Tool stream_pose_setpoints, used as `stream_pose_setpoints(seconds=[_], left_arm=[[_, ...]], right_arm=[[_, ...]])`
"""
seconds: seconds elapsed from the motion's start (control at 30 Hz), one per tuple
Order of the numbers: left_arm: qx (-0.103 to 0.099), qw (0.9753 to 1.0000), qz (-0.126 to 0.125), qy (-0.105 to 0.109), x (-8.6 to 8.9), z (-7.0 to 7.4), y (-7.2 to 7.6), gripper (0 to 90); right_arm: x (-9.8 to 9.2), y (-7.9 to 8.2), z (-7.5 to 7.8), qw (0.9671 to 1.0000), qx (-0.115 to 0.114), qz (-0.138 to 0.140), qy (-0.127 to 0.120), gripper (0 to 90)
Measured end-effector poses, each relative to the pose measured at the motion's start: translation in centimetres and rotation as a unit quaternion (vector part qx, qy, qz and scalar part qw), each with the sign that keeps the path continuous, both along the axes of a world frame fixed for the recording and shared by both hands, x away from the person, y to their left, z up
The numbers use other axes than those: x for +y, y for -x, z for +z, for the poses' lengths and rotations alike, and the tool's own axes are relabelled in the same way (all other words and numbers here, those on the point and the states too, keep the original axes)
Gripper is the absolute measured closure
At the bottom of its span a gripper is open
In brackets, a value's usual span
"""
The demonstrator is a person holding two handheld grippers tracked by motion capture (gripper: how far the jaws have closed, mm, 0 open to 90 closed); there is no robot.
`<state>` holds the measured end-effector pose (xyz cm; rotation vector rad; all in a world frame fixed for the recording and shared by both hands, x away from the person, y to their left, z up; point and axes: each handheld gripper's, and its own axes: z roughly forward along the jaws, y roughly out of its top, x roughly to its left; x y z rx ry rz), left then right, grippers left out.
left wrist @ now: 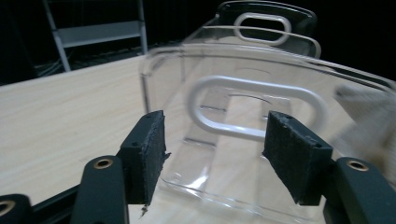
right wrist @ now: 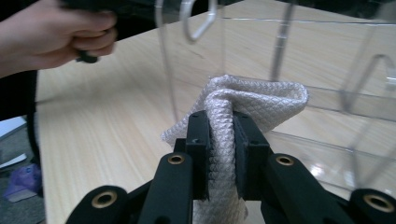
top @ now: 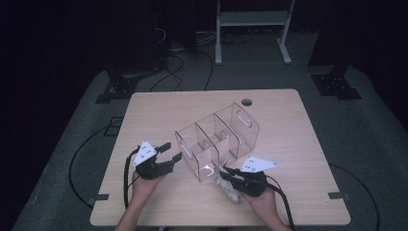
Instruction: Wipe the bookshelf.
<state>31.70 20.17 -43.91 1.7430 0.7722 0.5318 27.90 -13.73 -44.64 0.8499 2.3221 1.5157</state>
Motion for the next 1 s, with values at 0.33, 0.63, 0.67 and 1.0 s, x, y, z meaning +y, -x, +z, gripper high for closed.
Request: stream_pose_setpoints(seconds=[0.33,0.63,0.67,1.0], left_arm=[[-0.009,0.9996,-0.028,0.002,-1.8,0.5,2.8,33.4],[-0.004,0.9988,-0.047,-0.008,-4.1,0.6,3.5,28.4],[-0.004,0.9988,-0.048,-0.011,-4.5,0.5,3.5,28.4],[0.012,0.9985,-0.048,-0.022,-6.3,0.4,2.8,34.2]], right_arm=[[-4.5,-0.8,-0.1,0.9985,-0.001,-0.052,0.015,77.5],[-8.0,-1.7,-0.5,0.9955,0.009,-0.094,0.015,77.5],[-8.4,-1.8,-0.6,0.9949,0.010,-0.100,0.014,77.5],[-11.2,-2.8,-1.0,0.9906,0.019,-0.135,0.008,77.5]])
